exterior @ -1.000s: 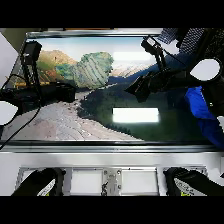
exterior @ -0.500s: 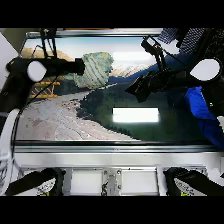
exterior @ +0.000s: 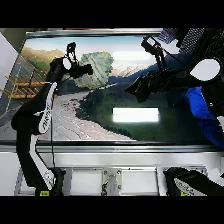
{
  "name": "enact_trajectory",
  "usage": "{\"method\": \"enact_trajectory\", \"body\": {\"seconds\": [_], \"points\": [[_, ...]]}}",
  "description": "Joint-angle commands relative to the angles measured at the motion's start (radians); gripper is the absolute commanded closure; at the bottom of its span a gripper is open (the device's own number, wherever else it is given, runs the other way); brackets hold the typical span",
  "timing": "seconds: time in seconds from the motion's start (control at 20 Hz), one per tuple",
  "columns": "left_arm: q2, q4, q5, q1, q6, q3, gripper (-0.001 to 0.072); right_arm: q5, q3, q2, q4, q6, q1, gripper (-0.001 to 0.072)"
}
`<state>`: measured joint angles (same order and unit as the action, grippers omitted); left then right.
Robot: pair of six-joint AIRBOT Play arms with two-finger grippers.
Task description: Fold the clothes and pants, and hang the long-sleeved shirts on hangers.
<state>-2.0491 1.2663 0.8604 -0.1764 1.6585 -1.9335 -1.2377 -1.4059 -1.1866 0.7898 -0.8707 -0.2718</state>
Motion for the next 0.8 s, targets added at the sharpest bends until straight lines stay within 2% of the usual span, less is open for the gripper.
{"method": "enact_trajectory", "body": {"seconds": [0.0, 0.1, 0.15, 0.2, 0.25, 0.35, 0.45, 0.75], "points": [[-0.103, -0.056, 0.022, -0.01, -0.002, -0.063, 0.0009, 0.0, 0.0, 0.0, 0.0, 0.0, -0.001, 0.0697], [-0.106, -0.055, 0.026, -0.013, -0.001, -0.069, 0.0015, 0.0, 0.0, 0.0, 0.0, 0.0, -0.001, 0.0696], [-0.103, -0.056, 0.029, -0.013, -0.001, -0.069, 0.0216, 0.0, 0.0, 0.0, 0.0, 0.0, -0.001, 0.0697], [-0.101, -0.057, 0.043, -0.011, -0.001, -0.07, 0.0521, 0.0, 0.0, -0.001, 0.0, 0.0, -0.001, 0.0696], [-0.095, -0.058, 0.063, -0.01, -0.001, -0.071, 0.0696, 0.0, 0.0, -0.001, 0.0, 0.0, -0.001, 0.0696], [-0.066, -0.058, 0.129, -0.005, -0.002, -0.097, 0.0699, 0.0, 0.0, -0.001, 0.0, 0.0, -0.001, 0.0697], [0.016, -0.056, 0.139, -0.005, -0.002, -0.111, 0.0699, 0.0, 0.0, -0.001, 0.0, 0.0, -0.001, 0.0697], [0.432, -0.054, 0.163, -0.029, -0.094, -0.11, 0.0699, 0.01, 0.0, -0.001, -0.034, 0.0, -0.001, 0.0697]]}}
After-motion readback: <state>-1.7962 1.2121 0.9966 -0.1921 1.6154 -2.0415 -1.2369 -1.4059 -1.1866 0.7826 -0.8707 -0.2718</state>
